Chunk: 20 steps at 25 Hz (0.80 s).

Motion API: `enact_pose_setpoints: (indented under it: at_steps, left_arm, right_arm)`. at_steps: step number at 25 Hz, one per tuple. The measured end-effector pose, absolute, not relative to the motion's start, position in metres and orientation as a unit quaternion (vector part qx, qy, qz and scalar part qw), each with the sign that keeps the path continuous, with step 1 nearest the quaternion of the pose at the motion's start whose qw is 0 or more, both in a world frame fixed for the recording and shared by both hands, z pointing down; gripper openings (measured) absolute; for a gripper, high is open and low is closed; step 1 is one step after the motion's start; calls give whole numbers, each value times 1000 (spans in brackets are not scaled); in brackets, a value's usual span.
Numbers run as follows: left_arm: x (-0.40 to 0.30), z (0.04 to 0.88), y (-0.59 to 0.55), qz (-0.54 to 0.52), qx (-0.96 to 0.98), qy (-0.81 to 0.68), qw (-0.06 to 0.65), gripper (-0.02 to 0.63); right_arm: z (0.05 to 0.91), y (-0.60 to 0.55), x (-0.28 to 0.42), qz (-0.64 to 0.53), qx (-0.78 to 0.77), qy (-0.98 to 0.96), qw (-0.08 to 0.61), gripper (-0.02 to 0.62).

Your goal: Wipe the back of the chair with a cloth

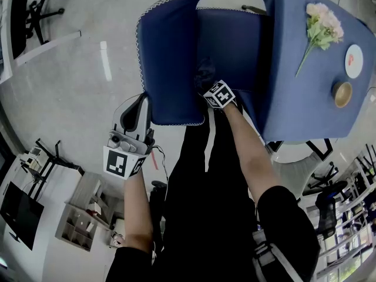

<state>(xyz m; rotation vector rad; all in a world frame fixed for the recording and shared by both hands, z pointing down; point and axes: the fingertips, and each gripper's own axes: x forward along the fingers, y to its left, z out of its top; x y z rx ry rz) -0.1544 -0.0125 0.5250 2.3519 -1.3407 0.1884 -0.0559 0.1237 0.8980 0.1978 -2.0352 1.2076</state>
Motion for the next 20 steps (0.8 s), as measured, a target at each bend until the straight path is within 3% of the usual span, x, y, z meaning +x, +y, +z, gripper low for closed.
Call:
enact_pose_setpoints:
  at_steps: [20]
  left_arm:
    - [-151,520,-11,94,835,-487,237,25]
  right_arm:
    - [836,177,-34,484,42,-779,397,58]
